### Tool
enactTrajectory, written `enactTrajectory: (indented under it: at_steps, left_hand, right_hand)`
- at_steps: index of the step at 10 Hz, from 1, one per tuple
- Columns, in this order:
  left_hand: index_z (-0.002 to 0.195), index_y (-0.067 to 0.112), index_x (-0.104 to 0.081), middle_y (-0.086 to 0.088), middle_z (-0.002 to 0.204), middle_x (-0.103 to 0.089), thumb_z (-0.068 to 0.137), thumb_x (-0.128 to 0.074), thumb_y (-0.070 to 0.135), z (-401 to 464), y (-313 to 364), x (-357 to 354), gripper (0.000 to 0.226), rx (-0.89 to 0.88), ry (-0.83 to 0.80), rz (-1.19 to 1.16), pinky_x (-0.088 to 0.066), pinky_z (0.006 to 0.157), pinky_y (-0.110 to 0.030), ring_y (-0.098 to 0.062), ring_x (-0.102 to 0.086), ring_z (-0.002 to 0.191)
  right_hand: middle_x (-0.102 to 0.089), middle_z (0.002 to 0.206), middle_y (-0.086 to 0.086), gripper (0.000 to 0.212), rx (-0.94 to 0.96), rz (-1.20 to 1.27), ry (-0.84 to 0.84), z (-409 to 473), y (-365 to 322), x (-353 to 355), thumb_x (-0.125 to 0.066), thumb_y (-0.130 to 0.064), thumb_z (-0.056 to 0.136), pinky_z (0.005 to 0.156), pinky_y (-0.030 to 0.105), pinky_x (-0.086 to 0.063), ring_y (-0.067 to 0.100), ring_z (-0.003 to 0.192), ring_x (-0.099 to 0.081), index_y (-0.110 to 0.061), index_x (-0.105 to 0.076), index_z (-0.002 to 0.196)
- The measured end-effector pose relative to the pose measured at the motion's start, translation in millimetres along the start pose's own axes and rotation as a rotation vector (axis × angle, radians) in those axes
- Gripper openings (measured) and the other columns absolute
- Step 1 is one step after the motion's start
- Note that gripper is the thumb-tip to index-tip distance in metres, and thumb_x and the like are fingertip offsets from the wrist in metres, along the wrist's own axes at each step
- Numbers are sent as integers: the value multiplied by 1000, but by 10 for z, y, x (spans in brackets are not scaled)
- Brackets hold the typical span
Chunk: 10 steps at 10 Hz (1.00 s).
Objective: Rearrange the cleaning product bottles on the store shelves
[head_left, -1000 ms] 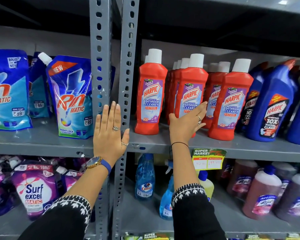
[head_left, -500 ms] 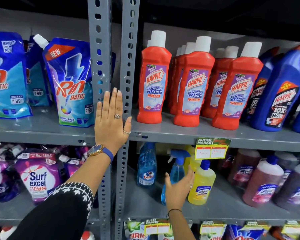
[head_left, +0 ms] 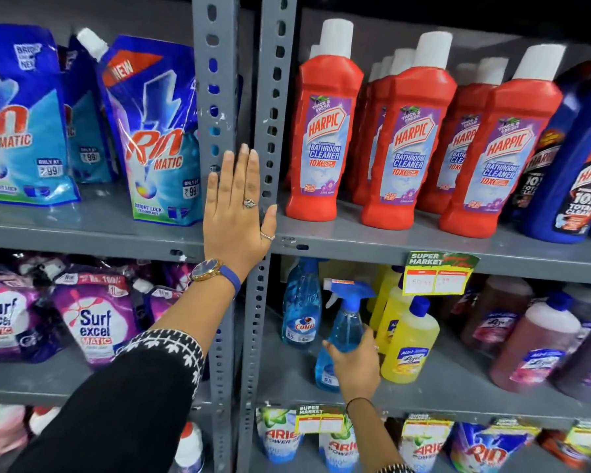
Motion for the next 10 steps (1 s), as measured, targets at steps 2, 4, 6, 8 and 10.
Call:
enactTrajectory:
  at_steps: [2, 4, 6, 8, 10]
  left_hand:
    - [147, -2, -22, -17, 152, -27, 94, -40, 33, 3, -1, 18, 66, 0, 4, -3, 2, 118, -35, -29, -14, 142]
    - [147, -1, -22, -16, 152, -28, 95, -38, 35, 1, -1, 11, 65, -5, 20, 2, 1, 118, -36, -29, -14, 142]
    - [147, -2, -22, -17, 152, -28, 96, -38, 34, -8, -7, -2, 65, -13, 16, 4, 1, 118, -35, -30, -15, 142]
    - [148, -2, -21, -17, 153, -26, 95, -40, 34, -12, -6, -4, 66, -5, -25, -8, 2, 118, -35, -31, -15, 142]
    - [149, 0, -15, -17, 155, -19, 98, -35, 35, -3, -18, 34, 66, 49, -83, -53, 3, 118, -35, -27, -7, 145]
  right_hand:
    - [-62, 114, 2, 79, 77, 24, -112, -203, -385, -386, -83, -49, 60, 82, 42, -55, 23, 104, -60, -24, -44, 125]
    - [-61, 118, 4, 76, 89, -4, -128, -263, -430, -559, -82, -45, 64, 82, 44, -54, 27, 108, -59, -23, -44, 125]
    - [-58, 121, 6, 76, 79, -47, -154, -227, -407, -596, -81, -46, 65, 81, 46, -53, 29, 112, -56, -19, -40, 123]
    - [-32, 148, 3, 102, 98, -5, -218, -328, -244, -501, -85, -36, 63, 106, 42, -38, 23, 136, -31, -19, -24, 143]
    - [-4, 160, -4, 102, 331, -327, -288, -397, 155, 11, -73, -48, 74, 120, 33, -14, 18, 147, 0, -21, -10, 149]
Point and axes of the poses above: each hand's wrist, its own z-axis towards the middle knuckle, its own x-axis out of the back of the hand, y = z × x, the point moved 10 cm from there along z, towards the middle knuckle
